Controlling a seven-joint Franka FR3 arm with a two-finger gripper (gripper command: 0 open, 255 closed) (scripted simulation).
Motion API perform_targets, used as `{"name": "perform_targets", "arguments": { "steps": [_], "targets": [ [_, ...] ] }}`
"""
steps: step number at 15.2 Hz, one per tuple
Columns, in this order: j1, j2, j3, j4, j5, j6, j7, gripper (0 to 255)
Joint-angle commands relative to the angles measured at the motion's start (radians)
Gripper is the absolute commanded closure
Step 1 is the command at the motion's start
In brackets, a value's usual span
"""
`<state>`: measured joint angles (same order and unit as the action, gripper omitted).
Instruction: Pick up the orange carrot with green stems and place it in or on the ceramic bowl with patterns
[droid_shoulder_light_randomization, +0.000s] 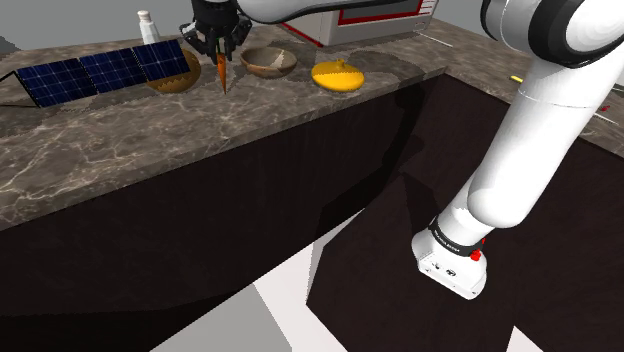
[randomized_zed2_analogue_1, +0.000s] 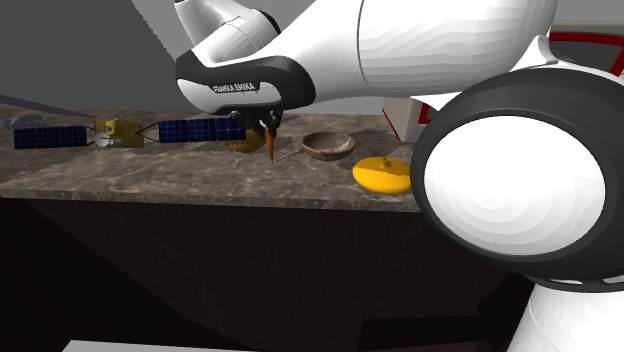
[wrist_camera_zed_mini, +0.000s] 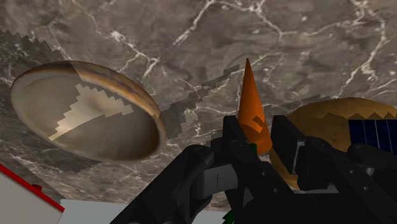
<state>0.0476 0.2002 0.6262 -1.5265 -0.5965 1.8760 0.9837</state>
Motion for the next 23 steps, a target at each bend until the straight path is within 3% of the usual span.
{"name": "perform_targets", "arguments": {
  "steps": [1,7,23],
  "targets": [
    [0.000,0.000,0.000,0.000,0.000,0.000,0.000,255],
    [0.000,0.000,0.000,0.000,0.000,0.000,0.000,255],
    [0.063,0.070,0.010,0.297,-0.027,-0.227,-0.081,255]
  ]
}}
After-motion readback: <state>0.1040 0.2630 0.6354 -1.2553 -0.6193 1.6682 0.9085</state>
